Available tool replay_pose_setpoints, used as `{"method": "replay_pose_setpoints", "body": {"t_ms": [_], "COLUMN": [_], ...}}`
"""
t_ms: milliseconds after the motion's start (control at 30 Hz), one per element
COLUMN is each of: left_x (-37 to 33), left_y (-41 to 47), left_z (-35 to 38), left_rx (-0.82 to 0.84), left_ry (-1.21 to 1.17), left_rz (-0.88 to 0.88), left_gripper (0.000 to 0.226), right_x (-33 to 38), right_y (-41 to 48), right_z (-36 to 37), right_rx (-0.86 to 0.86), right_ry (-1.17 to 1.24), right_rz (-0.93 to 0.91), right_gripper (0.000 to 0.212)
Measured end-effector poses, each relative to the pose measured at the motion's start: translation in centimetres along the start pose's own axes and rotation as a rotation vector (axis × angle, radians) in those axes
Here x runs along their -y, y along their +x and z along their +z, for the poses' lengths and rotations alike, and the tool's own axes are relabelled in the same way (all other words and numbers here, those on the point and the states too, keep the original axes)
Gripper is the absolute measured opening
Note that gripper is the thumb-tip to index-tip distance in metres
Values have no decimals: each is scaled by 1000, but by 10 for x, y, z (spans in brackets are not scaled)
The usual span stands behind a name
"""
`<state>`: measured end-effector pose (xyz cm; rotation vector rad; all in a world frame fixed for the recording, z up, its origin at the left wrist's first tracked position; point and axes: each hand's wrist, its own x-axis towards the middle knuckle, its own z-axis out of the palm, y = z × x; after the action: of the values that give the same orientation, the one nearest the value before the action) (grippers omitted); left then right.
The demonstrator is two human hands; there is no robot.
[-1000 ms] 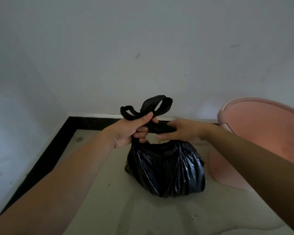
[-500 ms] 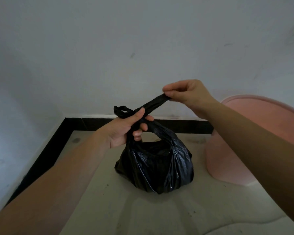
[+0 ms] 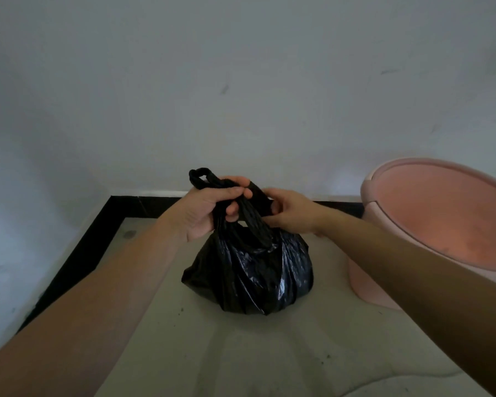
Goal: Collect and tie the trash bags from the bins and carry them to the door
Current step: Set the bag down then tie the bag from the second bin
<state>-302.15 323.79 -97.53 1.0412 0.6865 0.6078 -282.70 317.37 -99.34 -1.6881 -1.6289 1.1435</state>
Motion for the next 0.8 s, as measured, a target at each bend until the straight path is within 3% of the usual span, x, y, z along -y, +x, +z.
{"method": "replay_pose_setpoints", "body": {"t_ms": [67,167,333,467,600,700,800], "left_x": [-3,-4,9,9,8,5,7], "left_y": [0,6,22,21,16,14,10], "left_z": [-2,-5,-3,2,7,7,9], "left_rx": [-41,-269,-449,-431,-322,-272,-224], "left_ry": [114,230,69,-151,-266,-222,-153], "left_rz": [-40,-69,42,78,45,31,-18], "left_gripper": [18,17,14,22,23,23,22], "right_x": [-1,-1,0,-5,-11,-12,-11], "right_y": [3,8,6,5,7,11,15], "right_z": [2,-4,1,0,4,6,7], "right_rx": [-53,-142,-58,54,74,-38,-210], "right_ry": [-64,-12,64,82,248,409,599], "right_rz": [7,97,127,186,278,239,139], "right_gripper": [3,12,19,20,46,62,42]}}
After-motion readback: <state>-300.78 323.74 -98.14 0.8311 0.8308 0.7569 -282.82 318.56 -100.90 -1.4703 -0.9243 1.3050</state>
